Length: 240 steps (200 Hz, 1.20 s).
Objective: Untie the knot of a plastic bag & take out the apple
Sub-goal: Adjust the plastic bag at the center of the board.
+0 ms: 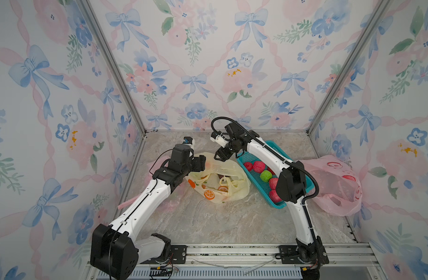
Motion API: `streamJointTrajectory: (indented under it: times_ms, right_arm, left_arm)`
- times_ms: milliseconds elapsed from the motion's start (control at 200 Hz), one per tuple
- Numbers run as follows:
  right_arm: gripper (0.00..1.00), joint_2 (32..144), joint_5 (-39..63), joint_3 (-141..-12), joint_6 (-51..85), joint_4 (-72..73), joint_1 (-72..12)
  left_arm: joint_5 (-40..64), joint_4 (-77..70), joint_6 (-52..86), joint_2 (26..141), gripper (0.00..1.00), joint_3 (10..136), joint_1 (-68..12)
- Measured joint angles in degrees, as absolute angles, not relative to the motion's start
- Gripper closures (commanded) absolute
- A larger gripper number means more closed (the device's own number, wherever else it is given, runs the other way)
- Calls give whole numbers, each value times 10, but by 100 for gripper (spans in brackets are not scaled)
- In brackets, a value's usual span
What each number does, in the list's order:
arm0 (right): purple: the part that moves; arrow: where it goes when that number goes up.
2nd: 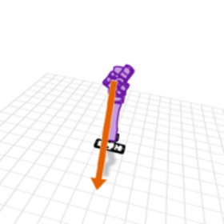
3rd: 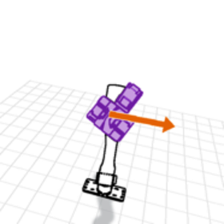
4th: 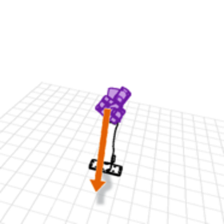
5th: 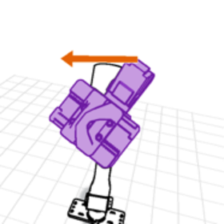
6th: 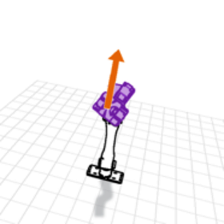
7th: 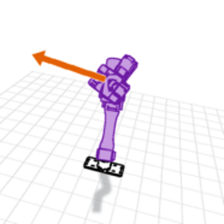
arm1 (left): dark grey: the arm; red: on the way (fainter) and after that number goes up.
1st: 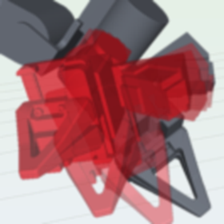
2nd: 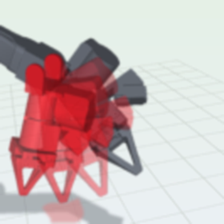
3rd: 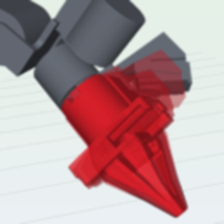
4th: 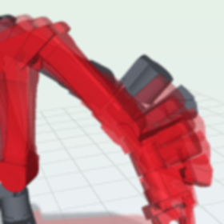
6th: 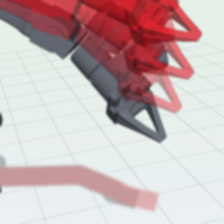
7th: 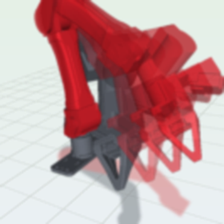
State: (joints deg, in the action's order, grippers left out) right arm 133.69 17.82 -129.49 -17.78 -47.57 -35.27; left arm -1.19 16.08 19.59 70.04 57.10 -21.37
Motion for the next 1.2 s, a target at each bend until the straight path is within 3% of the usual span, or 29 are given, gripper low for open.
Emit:
streamJointTrajectory:
  times_ms: [230,325,525,715,985,1200]
  right_arm:
    - [79,1420,187,-1417,-196,-534,-373]
    - [100,1433,186,-1431,-203,-550,-380]
    - [100,1418,167,-1395,-213,-540,-394]
    - [100,1294,129,-1189,-219,-435,-430]
    - [100,1108,108,-1023,-197,-306,-470]
    - [100,1104,100,-1016,-191,-273,-472]
  left_arm:
    - [-11,164,196,700,21,561,-206]
    - [-10,165,196,700,22,555,-202]
    - [-11,164,196,700,22,546,-197]
    - [-12,165,196,690,22,531,-195]
    - [-13,164,196,671,22,508,-193]
    - [-11,165,196,671,22,501,-193]
